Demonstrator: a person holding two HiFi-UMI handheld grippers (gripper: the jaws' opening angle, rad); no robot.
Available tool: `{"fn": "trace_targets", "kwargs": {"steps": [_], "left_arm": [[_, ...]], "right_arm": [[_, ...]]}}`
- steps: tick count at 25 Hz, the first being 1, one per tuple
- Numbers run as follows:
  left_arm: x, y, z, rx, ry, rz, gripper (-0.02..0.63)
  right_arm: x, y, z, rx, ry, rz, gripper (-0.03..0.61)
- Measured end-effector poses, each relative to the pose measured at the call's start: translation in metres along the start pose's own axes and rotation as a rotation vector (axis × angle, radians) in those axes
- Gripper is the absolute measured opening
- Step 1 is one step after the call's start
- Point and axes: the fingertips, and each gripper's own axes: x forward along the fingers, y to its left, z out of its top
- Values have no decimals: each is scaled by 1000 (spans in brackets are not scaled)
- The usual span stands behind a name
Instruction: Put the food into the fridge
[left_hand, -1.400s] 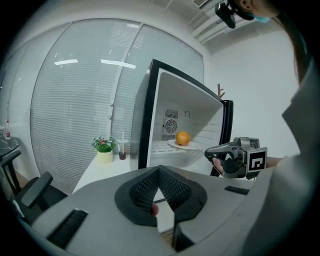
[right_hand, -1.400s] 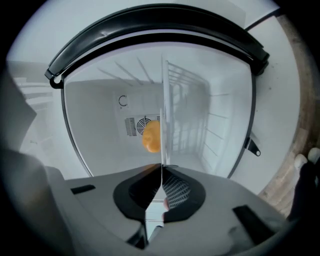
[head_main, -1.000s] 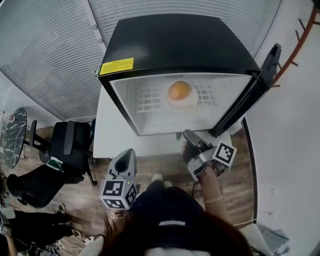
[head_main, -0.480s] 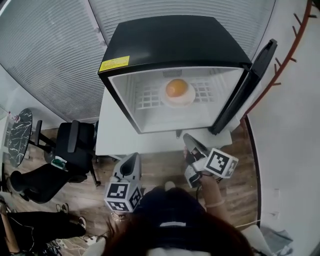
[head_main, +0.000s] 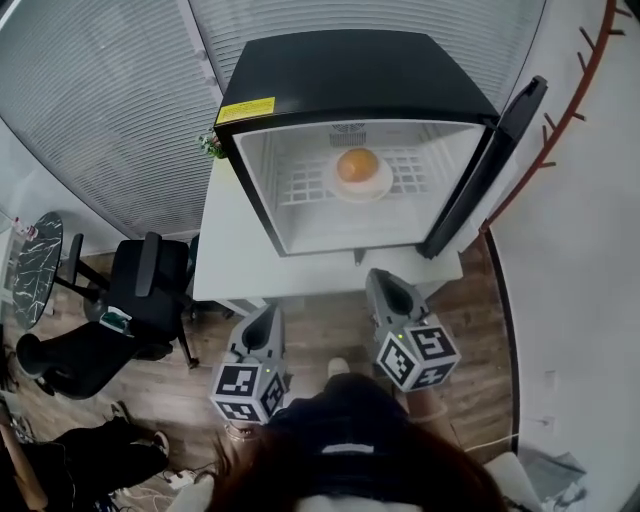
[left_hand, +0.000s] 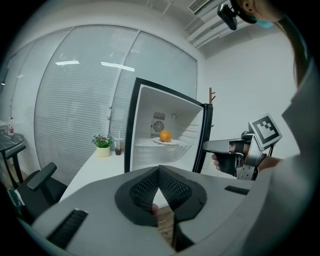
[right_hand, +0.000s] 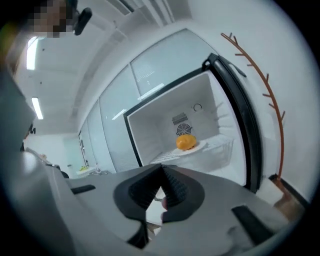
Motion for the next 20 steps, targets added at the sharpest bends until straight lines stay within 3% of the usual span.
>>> {"fn": "trace_targets", "kwargs": {"steps": [5, 20], "left_arm": [[-25, -2, -11, 5, 1, -10, 0], [-100, -34, -48, 14, -7, -70, 0]], "right_arm": [[-25, 20, -3, -153, -35, -68, -6], [-107, 69, -33, -235, -70, -102, -8]]}}
